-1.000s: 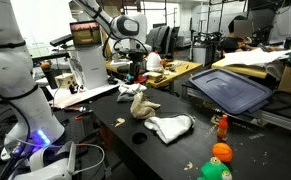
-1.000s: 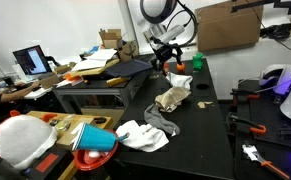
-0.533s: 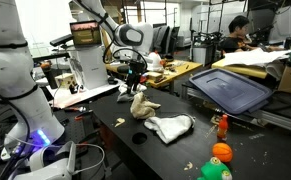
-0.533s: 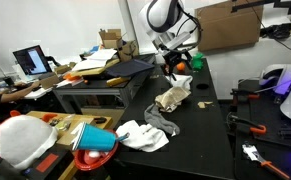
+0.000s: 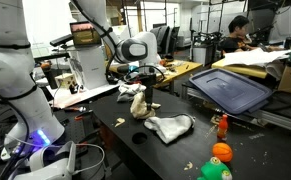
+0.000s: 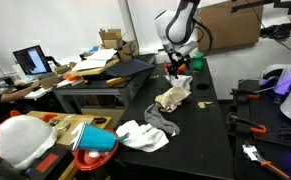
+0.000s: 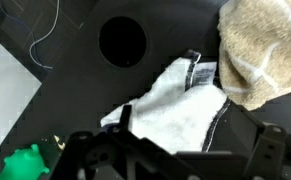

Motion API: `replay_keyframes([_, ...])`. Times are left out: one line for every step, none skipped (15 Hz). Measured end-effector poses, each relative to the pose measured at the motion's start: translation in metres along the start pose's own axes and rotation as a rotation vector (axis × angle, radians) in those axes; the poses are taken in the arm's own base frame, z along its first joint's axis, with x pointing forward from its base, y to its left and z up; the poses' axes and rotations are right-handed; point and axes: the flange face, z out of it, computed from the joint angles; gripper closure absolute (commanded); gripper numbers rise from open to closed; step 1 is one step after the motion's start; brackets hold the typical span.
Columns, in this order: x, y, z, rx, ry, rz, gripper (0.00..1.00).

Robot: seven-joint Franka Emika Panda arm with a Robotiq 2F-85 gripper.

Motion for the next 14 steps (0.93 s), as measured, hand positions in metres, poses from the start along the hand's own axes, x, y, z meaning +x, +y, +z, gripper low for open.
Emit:
replay_keyframes([0.007,0.003,0.007,-0.002,0.032,-0.030,0.00])
replay_keyframes([0.013,0.007,0.014,-0.001,0.057,-0.057,0.00])
replay_keyframes([0.020,0.010,0.021,0.002,0.079,-0.083,0.00])
replay_keyframes([0.027,0.012,0.028,0.006,0.099,-0.108,0.00])
replay_keyframes([0.034,0.013,0.035,0.009,0.118,-0.133,0.00])
replay_keyframes([0.041,0.014,0.042,0.010,0.137,-0.160,0.00])
replay_keyframes([0.048,0.013,0.048,0.011,0.156,-0.187,0.00])
replay_keyframes([0.056,0.012,0.054,0.012,0.175,-0.216,0.00])
replay_keyframes([0.065,0.010,0.059,0.014,0.192,-0.243,0.00])
replay_keyframes([0.072,0.007,0.064,0.017,0.201,-0.262,0.00])
replay_keyframes([0.079,0.005,0.069,0.023,0.201,-0.274,0.00])
replay_keyframes([0.084,0.003,0.073,0.038,0.196,-0.275,0.00])
replay_keyframes([0.086,0.002,0.076,0.057,0.183,-0.267,0.00])
replay_keyframes([0.086,0.003,0.078,0.069,0.173,-0.261,0.00])
